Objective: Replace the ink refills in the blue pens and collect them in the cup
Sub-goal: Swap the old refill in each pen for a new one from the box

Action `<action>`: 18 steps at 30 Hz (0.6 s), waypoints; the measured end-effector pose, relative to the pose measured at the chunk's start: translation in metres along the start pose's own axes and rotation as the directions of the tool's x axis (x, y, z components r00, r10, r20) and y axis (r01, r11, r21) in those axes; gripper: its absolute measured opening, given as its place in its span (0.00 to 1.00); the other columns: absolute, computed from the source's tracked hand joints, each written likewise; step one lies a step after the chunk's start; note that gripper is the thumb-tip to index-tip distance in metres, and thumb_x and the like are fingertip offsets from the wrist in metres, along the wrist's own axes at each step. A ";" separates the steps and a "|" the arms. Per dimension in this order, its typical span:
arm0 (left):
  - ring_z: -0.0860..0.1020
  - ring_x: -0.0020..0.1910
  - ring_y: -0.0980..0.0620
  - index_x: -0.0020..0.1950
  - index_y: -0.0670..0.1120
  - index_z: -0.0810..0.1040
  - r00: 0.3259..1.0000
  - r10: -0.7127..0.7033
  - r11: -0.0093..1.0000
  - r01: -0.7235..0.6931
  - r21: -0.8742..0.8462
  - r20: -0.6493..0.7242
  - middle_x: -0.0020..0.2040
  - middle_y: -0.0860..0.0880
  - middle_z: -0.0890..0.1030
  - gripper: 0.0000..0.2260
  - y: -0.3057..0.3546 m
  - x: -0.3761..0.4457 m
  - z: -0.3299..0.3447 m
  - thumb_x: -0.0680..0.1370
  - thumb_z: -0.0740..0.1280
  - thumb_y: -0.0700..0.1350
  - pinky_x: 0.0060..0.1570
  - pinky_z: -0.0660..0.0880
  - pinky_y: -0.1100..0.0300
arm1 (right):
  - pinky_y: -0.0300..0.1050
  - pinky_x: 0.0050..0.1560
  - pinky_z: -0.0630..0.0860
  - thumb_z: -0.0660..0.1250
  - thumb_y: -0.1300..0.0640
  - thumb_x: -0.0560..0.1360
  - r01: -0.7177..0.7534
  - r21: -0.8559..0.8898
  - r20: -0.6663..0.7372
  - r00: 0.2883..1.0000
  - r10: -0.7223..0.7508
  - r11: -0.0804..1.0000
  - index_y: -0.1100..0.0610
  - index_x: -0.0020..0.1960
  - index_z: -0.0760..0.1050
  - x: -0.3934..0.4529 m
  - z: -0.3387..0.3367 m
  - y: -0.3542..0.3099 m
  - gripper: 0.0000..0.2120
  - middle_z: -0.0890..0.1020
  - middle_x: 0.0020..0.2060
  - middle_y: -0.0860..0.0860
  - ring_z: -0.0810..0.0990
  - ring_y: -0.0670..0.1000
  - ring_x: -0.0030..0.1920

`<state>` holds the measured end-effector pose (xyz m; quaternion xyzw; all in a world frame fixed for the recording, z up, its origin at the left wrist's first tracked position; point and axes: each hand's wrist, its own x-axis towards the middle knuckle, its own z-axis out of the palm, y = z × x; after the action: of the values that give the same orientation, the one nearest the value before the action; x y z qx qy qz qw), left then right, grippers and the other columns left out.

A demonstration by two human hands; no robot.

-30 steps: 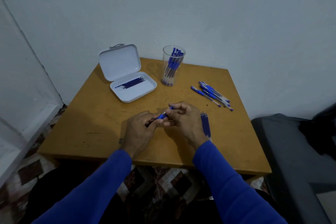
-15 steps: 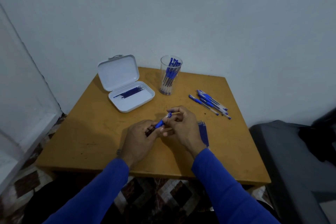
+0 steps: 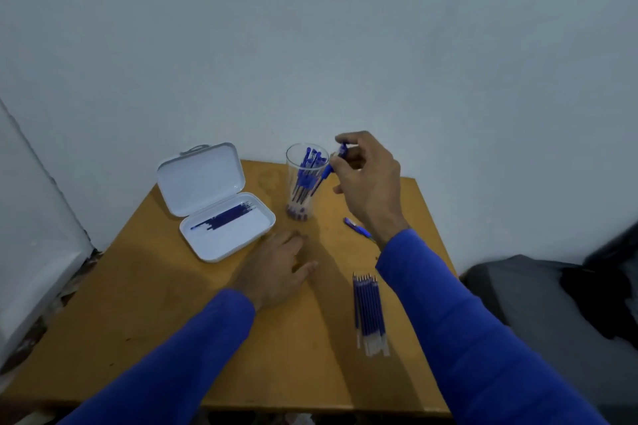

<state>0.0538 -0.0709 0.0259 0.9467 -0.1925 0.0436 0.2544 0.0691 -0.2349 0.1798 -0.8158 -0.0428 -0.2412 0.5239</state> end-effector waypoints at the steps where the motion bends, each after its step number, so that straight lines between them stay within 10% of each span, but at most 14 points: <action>1: 0.66 0.71 0.55 0.74 0.50 0.71 1.000 0.014 1.000 -0.015 0.021 0.015 0.74 0.53 0.68 0.27 -0.001 0.008 0.001 0.80 0.62 0.64 0.72 0.67 0.56 | 0.52 0.41 0.85 0.71 0.62 0.78 0.014 0.014 -0.019 1.000 -0.014 1.000 0.51 0.57 0.80 0.009 0.000 -0.003 0.10 0.82 0.40 0.46 0.84 0.48 0.42; 12: 0.59 0.77 0.52 0.77 0.53 0.68 0.994 0.064 0.989 -0.075 0.128 0.090 0.79 0.53 0.62 0.29 -0.016 0.031 0.014 0.81 0.56 0.66 0.77 0.56 0.54 | 0.53 0.43 0.85 0.69 0.64 0.78 0.117 0.039 -0.074 0.991 -0.114 0.992 0.51 0.56 0.78 0.059 0.026 -0.003 0.11 0.81 0.42 0.44 0.83 0.48 0.45; 18: 0.58 0.78 0.53 0.77 0.53 0.68 0.995 0.059 0.987 -0.069 0.144 0.075 0.80 0.54 0.60 0.29 -0.017 0.030 0.016 0.81 0.54 0.67 0.77 0.54 0.54 | 0.44 0.54 0.81 0.69 0.60 0.80 0.172 -0.220 0.068 0.985 -0.161 0.960 0.56 0.59 0.83 0.067 0.046 0.017 0.09 0.82 0.50 0.50 0.81 0.46 0.49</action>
<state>0.0874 -0.0755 0.0095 0.9572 -0.2279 0.0322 0.1757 0.1497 -0.2143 0.1796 -0.8691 -0.0967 -0.2673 0.4047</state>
